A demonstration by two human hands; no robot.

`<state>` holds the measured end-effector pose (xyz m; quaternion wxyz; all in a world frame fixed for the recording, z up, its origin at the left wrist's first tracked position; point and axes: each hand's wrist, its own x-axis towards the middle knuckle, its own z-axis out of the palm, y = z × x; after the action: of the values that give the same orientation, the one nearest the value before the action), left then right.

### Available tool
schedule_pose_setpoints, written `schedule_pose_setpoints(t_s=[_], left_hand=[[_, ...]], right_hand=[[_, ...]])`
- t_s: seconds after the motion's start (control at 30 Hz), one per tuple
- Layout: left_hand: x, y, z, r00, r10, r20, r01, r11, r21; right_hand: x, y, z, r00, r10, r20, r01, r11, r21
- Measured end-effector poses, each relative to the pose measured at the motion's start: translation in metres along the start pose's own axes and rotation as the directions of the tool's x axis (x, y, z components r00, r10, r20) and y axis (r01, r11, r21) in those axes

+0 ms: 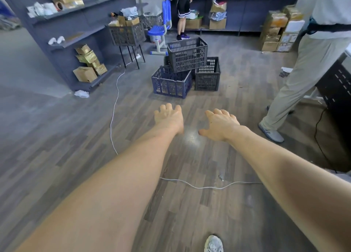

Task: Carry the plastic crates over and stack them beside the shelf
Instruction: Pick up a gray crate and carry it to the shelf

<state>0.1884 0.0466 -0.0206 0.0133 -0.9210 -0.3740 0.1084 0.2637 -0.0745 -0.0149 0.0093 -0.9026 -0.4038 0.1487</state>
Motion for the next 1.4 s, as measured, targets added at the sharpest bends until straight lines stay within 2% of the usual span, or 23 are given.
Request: schedule_pose_setpoints(t_s=[0.3, 0.6, 1.03, 1.4], left_hand=[[0.108, 0.072, -0.022, 1.0, 0.02, -0.005, -0.02, 1.0, 0.012], [0.2, 0.116, -0.05, 0.999, 0.039, -0.021, -0.039, 0.999, 0.007], [0.388, 0.141, -0.087, 0.998, 0.06, -0.028, -0.061, 0.998, -0.033], [0.539, 0.136, -0.12, 0.995, 0.078, -0.068, -0.082, 0.995, -0.058]], right_hand=[[0.103, 0.082, -0.041, 1.0, 0.015, 0.022, -0.015, 1.0, -0.004], [0.188, 0.132, -0.074, 0.999, 0.033, 0.002, -0.033, 0.999, 0.008], [0.362, 0.17, -0.125, 0.999, 0.048, 0.005, -0.048, 0.999, -0.006], [0.51, 0.179, -0.171, 0.999, 0.053, -0.005, -0.053, 0.998, -0.015]])
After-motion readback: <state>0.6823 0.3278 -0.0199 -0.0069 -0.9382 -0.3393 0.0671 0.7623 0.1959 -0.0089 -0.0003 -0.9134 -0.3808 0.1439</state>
